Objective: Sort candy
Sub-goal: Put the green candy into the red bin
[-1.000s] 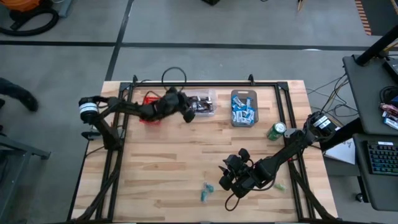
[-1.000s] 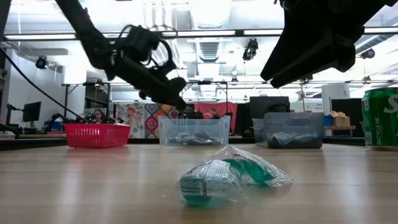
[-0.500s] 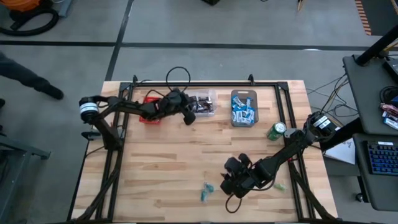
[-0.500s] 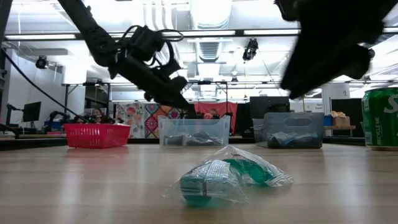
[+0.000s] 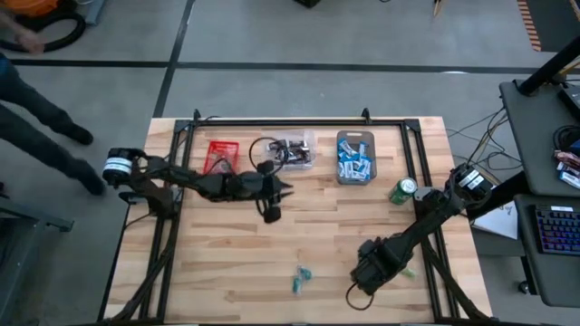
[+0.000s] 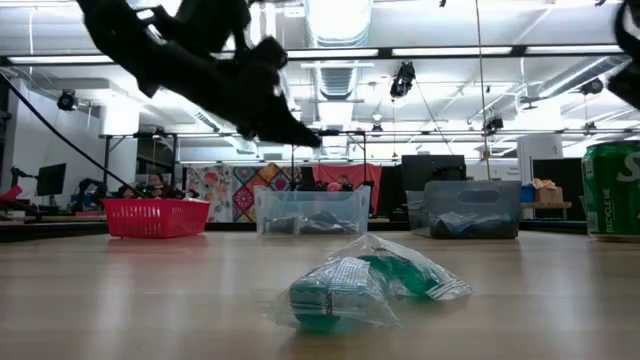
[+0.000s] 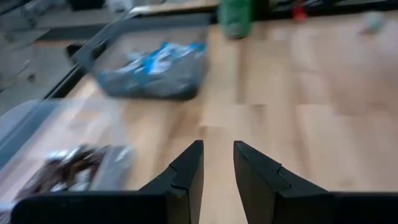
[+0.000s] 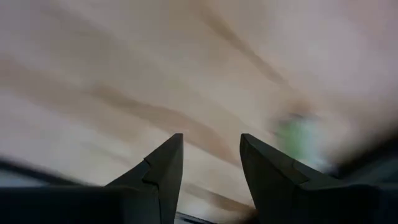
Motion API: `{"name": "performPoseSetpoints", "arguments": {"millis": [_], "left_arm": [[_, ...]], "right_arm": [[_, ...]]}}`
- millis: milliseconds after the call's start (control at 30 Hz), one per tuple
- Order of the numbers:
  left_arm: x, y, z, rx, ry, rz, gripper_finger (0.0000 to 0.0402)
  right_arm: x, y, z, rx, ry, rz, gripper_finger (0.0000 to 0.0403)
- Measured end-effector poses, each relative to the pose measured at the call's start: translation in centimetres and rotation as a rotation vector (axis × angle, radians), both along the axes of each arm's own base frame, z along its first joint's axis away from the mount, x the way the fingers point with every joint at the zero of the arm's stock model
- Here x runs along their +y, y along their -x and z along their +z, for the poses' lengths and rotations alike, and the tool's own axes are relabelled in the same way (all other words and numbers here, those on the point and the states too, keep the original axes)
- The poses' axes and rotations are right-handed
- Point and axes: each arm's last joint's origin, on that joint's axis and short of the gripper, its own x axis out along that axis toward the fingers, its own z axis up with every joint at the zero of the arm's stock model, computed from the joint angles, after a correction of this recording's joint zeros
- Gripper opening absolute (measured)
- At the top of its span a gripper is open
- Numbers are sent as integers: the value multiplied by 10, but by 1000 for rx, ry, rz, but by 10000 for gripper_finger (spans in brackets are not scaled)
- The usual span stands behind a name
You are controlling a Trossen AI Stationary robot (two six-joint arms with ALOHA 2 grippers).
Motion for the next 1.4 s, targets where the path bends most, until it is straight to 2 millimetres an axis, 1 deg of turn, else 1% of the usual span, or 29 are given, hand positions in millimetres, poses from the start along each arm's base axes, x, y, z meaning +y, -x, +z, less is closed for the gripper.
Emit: {"name": "performPoseSetpoints", "arguments": {"millis": [133, 233, 367, 500, 633, 867, 1000, 1067, 1167, 1400], "left_arm": [[-22, 3, 8, -24, -4, -72, 70], [-31, 4, 12, -40, -3, -100, 70], [-39, 5, 13, -43, 2, -123, 70], [-41, 5, 13, -43, 12, -126, 70], [-41, 5, 12, -43, 15, -124, 70], [-41, 5, 13, -52, 39, -115, 70], [-42, 5, 13, -57, 74, -105, 70], [-45, 6, 13, -57, 80, -110, 70], [-49, 6, 13, -57, 81, -123, 70], [-58, 7, 14, -61, 85, -154, 70]], "right_arm": [[-7, 15, 1, 162, 76, 5, 151], [-10, 18, 1, 183, 90, 13, 153], [-12, 24, -7, 214, 101, 30, 172], [-15, 32, -17, 251, 105, 61, 193], [-18, 37, -26, 275, 86, 70, 205], [-24, 46, -47, 262, 41, 107, 208], [-28, 52, -53, 272, 21, 129, 205], [-29, 53, -54, 275, 16, 144, 196], [-28, 52, -54, 262, 13, 158, 165], [-24, 45, -49, 207, 26, 191, 49]]}}
